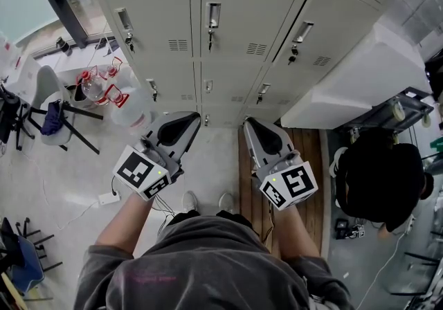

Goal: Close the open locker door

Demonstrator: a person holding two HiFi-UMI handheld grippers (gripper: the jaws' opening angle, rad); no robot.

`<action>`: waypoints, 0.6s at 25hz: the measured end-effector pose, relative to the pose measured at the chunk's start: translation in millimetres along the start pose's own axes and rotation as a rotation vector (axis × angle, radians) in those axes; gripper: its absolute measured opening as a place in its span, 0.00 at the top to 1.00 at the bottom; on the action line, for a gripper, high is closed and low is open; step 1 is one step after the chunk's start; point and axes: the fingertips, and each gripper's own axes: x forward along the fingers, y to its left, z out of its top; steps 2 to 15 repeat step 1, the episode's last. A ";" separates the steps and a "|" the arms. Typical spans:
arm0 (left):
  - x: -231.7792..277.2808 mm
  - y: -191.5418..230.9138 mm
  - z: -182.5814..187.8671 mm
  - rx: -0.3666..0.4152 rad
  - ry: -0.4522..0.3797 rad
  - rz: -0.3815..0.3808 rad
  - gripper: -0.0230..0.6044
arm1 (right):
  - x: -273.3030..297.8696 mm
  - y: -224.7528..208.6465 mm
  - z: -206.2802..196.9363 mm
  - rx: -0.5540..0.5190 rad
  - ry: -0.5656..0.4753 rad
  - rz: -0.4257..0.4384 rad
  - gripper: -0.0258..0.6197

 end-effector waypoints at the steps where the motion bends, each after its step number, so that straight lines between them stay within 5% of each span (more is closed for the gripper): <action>1: 1.1 0.9 0.3 0.000 -0.001 0.000 0.94 | 1.0 -1.0 0.2 0.000 0.000 0.000 0.92; 15: 1.1 0.9 0.3 0.000 -0.001 0.000 0.94 | 1.0 -1.0 0.2 0.000 0.000 0.000 0.92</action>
